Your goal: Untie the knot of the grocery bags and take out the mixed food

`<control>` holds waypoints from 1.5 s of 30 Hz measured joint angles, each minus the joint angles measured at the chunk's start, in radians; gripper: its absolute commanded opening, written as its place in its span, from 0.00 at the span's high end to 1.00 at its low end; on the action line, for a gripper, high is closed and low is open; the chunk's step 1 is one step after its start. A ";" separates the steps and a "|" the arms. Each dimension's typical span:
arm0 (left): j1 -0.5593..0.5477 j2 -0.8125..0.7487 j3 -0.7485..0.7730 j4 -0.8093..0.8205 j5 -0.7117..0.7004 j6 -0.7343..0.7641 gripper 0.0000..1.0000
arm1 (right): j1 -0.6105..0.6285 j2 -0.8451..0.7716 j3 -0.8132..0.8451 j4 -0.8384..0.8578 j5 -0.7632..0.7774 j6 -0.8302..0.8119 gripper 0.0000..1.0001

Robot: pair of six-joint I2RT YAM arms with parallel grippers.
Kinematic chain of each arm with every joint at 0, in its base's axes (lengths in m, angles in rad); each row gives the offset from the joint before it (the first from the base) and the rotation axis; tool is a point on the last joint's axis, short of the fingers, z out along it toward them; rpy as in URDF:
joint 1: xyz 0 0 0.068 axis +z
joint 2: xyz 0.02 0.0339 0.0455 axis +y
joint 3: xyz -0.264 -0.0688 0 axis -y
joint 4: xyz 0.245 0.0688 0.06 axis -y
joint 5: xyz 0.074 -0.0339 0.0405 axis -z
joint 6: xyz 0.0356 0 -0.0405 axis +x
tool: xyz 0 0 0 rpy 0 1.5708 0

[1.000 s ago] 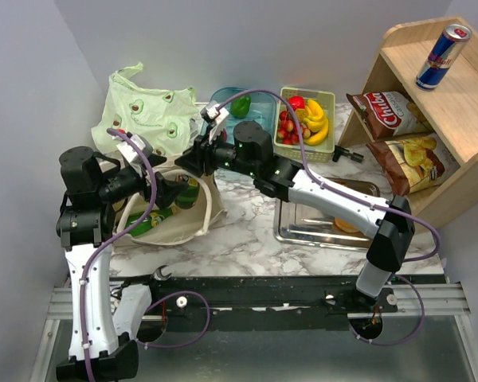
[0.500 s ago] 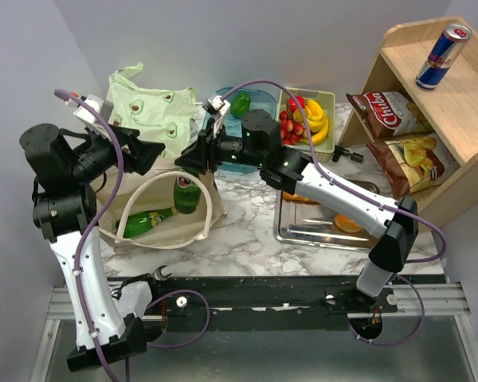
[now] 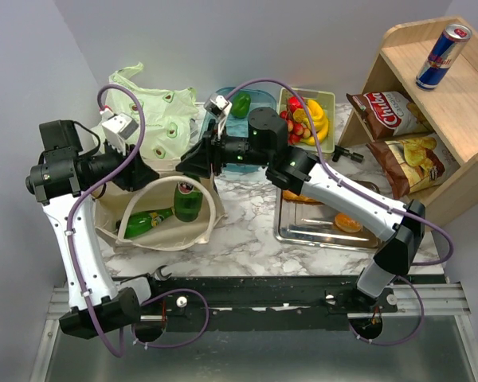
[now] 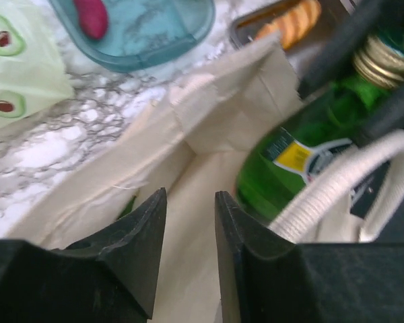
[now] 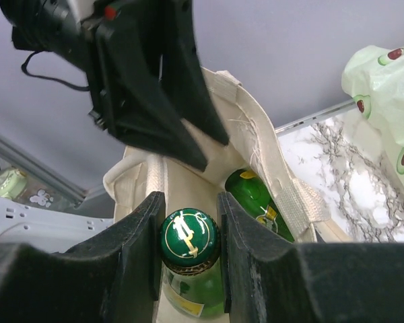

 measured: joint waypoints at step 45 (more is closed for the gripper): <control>-0.174 -0.066 -0.256 0.350 -0.446 -0.208 0.31 | -0.098 0.149 0.185 -0.013 0.209 -0.147 0.99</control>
